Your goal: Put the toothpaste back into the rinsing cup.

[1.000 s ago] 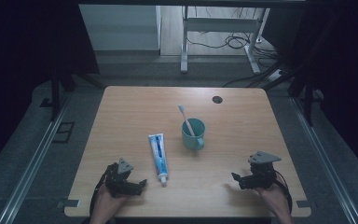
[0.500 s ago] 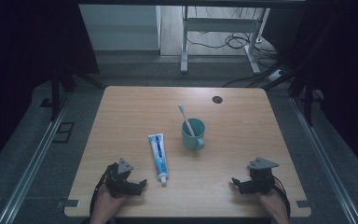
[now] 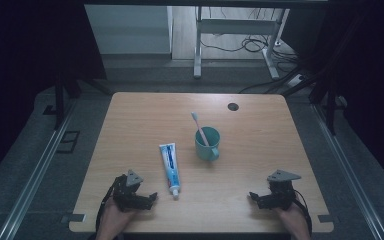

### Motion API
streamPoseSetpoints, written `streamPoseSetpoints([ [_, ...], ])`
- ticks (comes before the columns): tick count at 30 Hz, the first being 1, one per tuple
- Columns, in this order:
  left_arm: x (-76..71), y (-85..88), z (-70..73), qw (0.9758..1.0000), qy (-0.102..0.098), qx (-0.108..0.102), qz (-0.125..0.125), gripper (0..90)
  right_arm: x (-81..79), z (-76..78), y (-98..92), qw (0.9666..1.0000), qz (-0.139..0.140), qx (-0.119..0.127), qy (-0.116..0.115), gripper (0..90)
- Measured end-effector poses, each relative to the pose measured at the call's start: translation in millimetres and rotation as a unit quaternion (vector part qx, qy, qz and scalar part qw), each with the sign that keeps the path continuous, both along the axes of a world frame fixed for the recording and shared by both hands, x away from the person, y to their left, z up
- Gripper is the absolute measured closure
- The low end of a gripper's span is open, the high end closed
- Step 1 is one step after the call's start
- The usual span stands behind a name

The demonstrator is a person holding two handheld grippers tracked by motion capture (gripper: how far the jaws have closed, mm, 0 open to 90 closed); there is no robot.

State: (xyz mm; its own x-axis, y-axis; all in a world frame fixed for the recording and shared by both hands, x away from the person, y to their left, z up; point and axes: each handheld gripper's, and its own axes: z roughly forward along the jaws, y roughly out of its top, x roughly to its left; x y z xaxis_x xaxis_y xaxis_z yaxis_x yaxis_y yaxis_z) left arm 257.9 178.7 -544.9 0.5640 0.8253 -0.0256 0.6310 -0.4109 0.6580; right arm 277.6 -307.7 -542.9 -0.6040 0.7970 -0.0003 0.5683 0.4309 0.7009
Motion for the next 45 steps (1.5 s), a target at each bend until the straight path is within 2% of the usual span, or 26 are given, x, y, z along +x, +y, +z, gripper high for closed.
streamPoseSetpoints([
  [7, 0.2, 0.0, 2.1, 1.0, 0.008, 0.005, -0.001, 1.2, 0.0, 0.0, 0.0, 1.0, 0.0, 0.0, 0.0, 0.0],
  [9, 0.1, -1.8, 3.2, 0.9999, 0.01, 0.007, -0.008, 1.5, -0.1, 0.0, 0.0, 1.0, 0.0, 0.0, 0.0, 0.0],
  [11, -0.6, -3.0, 4.8, 0.9999, 0.006, 0.012, -0.008, 4.0, 0.0, 0.0, -0.1, 1.0, 0.0, 0.0, 0.0, 0.0],
  [13, -1.6, -2.5, 7.9, 1.0, -0.001, 0.008, 0.002, 13.2, 0.0, 0.0, -0.1, 1.0, 0.0, 0.0, 0.0, 0.0],
  [15, -1.4, -1.2, 9.7, 1.0, -0.001, 0.003, 0.004, 18.2, 0.0, 0.0, -0.1, 1.0, 0.0, 0.0, 0.0, 0.0],
  [17, -1.6, 2.0, 13.7, 0.9999, -0.003, -0.012, 0.002, 26.5, 0.0, 0.0, -0.1, 1.0, 0.0, 0.0, 0.0, 0.0],
  [19, -2.4, 5.5, 19.5, 0.9992, -0.007, -0.039, 0.003, 34.8, 0.0, 0.0, -0.1, 1.0, 0.0, 0.0, 0.0, 0.0],
  [20, -2.4, 5.5, 19.5, 0.9992, -0.007, -0.039, 0.003, 38.1, 0.0, 0.0, -0.1, 1.0, 0.0, 0.0, 0.0, 0.0],
  [21, -2.5, 7.0, 24.1, 0.9984, -0.011, -0.055, -0.001, 44.1, 0.0, 0.0, -0.1, 1.0, 0.0, 0.0, 0.0, 0.0],
  [24, -2.3, 5.8, 29.8, 0.9979, -0.016, -0.063, -0.007, 54.5, 0.0, 0.0, -0.1, 1.0, 0.0, 0.0, 0.0, 0.0],
  [28, -1.4, 1.3, 33.9, 0.9978, -0.018, -0.063, -0.012, 68.3, 0.0, 0.0, -0.1, 1.0, 0.0, 0.0, 0.0, 0.0],
  [29, -0.2, -2.8, 36.1, 0.9982, -0.02, -0.054, -0.018, 73.8, 0.0, 0.0, -0.1, 1.0, 0.0, 0.0, 0.0, 0.0],
  [30, -0.2, -2.8, 36.1, 0.9982, -0.02, -0.054, -0.018, 77.2, 0.0, 0.0, -0.1, 1.0, 0.0, 0.0, 0.0, 0.0],
  [31, 0.2, -5.4, 37.1, 0.9983, -0.019, -0.052, -0.019, 77.2, 0.0, 0.0, -0.1, 1.0, 0.0, 0.0, 0.0, 0.0],
  [32, 1.6, -10.2, 39.5, 0.9982, -0.017, -0.05, -0.03, 83.9, 0.0, 0.0, 0.0, 1.0, 0.0, 0.0, 0.0, 0.0],
  [34, 2.5, -12.5, 41.1, 0.9979, -0.015, -0.049, -0.038, 89.3, 0.0, 0.0, 0.0, 1.0, 0.0, 0.0, 0.0, 0.0],
  [35, 4.8, -16.5, 44.0, 0.9969, -0.006, -0.055, -0.056, 89.7, 0.0, 0.0, 0.0, 1.0, 0.0, 0.0, 0.0, 0.0],
  [40, 11.3, -32.5, 50.4, 0.9948, 0.007, -0.063, -0.079, 89.8, 0.0, 0.0, 0.0, 1.0, 0.0, 0.0, 0.0, 0.0],
  [43, 14.1, -38.3, 52.0, 0.9948, 0.008, -0.063, -0.08, 89.8, 0.0, 0.0, 0.0, 1.0, 0.0, 0.0, 0.0, 0.0],
  [45, 16.3, -46.3, 54.9, 0.9952, 0.001, -0.061, -0.077, 89.7, 0.0, 0.0, 0.0, 1.0, -0.001, 0.0, 0.0, 0.0],
])
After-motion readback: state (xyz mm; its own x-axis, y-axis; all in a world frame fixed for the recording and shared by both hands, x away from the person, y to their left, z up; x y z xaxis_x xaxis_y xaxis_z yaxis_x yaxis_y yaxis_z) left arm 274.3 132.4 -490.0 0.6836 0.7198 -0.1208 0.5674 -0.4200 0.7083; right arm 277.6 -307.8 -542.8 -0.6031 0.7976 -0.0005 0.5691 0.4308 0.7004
